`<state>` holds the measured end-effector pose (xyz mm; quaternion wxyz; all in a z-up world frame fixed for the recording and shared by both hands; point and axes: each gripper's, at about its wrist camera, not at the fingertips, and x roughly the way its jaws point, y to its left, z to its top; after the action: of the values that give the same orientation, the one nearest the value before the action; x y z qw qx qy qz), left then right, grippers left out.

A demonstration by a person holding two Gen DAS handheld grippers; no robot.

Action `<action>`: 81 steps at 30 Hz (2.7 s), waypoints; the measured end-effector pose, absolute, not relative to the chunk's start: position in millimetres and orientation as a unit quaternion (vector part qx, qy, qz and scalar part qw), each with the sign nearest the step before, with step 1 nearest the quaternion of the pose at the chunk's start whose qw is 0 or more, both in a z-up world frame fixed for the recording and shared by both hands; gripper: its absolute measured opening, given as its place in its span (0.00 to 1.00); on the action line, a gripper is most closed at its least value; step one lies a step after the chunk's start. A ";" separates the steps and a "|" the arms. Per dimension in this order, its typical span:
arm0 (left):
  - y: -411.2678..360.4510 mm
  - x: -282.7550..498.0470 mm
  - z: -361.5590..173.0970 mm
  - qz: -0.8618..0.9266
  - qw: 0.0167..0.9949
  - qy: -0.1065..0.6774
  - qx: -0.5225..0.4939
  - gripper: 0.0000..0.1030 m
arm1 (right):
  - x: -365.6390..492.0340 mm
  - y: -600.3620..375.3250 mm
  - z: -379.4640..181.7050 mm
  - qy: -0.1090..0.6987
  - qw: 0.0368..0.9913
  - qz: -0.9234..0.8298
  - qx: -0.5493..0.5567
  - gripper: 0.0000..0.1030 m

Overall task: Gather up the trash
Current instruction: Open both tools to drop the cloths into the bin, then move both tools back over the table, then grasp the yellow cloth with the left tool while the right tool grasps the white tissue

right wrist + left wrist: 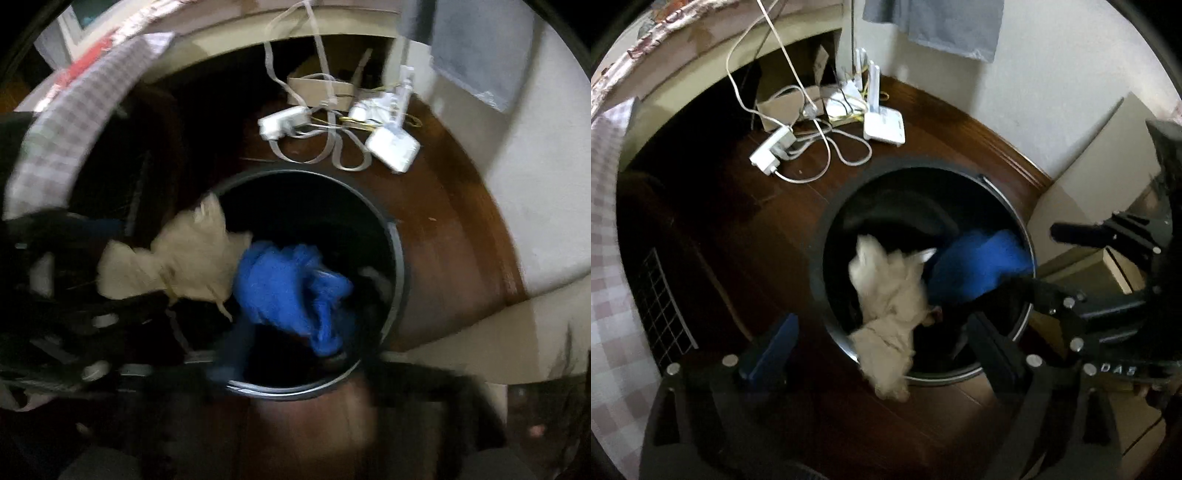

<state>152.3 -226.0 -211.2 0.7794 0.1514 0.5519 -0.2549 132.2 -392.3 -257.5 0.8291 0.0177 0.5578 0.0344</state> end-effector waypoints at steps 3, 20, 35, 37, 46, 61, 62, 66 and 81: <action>-218.5 150.3 -203.2 -0.249 0.786 0.546 0.151 0.91 | 125.0 -405.8 -248.7 0.549 0.835 0.019 0.042 0.71; -131.4 130.4 -78.4 -0.208 0.874 0.427 0.098 0.98 | 106.4 -363.6 -131.9 0.469 0.879 0.021 0.088 0.84; 3.2 123.1 -43.6 -0.093 0.919 0.380 0.040 0.98 | 139.2 -212.6 -72.9 0.438 0.890 0.128 -0.017 1.00; 28.0 119.0 -42.9 -0.077 0.921 0.381 0.020 0.98 | 140.1 -193.1 -65.9 0.432 0.889 0.148 -0.029 1.00; 123.0 91.9 -41.3 0.027 0.928 0.371 -0.017 0.96 | 146.2 -93.6 -35.2 0.398 0.883 0.238 -0.069 1.00; 253.8 98.9 -70.5 0.150 0.910 0.377 -0.090 0.89 | 193.7 31.4 -36.6 0.396 0.854 0.316 -0.115 0.99; 258.5 101.9 -73.8 0.151 0.908 0.380 -0.095 0.88 | 198.0 36.1 -39.0 0.399 0.852 0.318 -0.117 0.98; 275.3 116.8 -84.4 0.166 0.901 0.387 -0.104 0.86 | 224.9 58.8 -56.0 0.413 0.842 0.323 -0.127 0.91; 291.9 163.2 -110.1 0.163 0.884 0.425 -0.108 0.81 | 305.6 98.2 -118.7 0.453 0.818 0.322 -0.148 0.79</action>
<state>163.2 291.9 -110.1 0.8838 -0.1081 0.4249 0.1634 305.6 98.2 -118.7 0.8184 -0.1484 0.4526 0.3215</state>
